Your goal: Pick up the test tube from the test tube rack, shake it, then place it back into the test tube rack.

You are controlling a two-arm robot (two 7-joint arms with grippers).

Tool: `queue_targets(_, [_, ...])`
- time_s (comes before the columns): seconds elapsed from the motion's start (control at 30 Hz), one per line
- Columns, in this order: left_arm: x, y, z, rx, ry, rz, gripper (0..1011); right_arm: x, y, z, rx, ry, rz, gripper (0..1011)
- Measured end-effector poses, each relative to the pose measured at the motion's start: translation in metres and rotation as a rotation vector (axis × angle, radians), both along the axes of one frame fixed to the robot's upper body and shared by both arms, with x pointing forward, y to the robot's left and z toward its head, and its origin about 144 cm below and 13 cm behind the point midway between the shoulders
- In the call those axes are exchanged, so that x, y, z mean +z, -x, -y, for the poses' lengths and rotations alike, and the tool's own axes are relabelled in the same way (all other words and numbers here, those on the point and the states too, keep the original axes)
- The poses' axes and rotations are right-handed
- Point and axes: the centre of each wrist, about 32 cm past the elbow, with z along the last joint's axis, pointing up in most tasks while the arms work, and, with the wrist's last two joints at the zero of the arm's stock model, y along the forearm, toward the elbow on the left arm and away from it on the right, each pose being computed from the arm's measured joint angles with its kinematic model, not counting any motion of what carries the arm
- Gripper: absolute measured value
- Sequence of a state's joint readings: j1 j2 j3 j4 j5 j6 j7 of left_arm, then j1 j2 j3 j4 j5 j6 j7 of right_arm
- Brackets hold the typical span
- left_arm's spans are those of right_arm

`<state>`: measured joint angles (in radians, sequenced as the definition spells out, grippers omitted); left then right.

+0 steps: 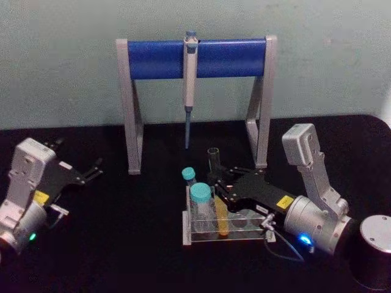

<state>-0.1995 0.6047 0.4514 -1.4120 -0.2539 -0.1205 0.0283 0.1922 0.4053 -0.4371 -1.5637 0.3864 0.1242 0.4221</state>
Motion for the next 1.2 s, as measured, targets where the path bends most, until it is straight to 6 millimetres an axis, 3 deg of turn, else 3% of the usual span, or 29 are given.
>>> queue_targets(1.2, [0.0,0.0,0.0,0.0,0.0,0.0,1001,-0.0055,0.0061,0.0024,0.001,-0.067,0.006,229])
